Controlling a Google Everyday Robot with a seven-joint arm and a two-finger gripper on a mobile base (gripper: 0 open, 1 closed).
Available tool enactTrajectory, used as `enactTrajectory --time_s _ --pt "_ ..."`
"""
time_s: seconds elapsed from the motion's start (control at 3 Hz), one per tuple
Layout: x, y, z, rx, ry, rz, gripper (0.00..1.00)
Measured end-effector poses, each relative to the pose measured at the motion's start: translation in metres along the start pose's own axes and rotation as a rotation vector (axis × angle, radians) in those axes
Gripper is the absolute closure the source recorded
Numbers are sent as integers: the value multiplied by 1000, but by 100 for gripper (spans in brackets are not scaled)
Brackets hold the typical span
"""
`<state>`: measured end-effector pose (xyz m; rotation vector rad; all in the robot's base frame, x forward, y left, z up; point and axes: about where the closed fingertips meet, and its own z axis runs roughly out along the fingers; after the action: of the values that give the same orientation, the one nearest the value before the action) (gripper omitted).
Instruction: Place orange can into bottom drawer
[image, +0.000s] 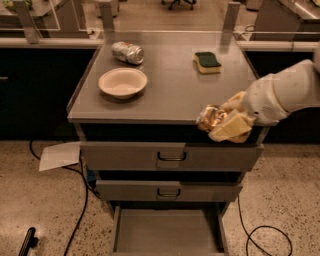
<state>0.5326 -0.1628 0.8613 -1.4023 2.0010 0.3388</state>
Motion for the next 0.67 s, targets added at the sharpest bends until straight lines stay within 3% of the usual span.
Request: enactTrajectory --time_s 0.33,0.67 --pt "0 0 0 0 0 0 100" --pt "6 6 6 45 8 11 100"
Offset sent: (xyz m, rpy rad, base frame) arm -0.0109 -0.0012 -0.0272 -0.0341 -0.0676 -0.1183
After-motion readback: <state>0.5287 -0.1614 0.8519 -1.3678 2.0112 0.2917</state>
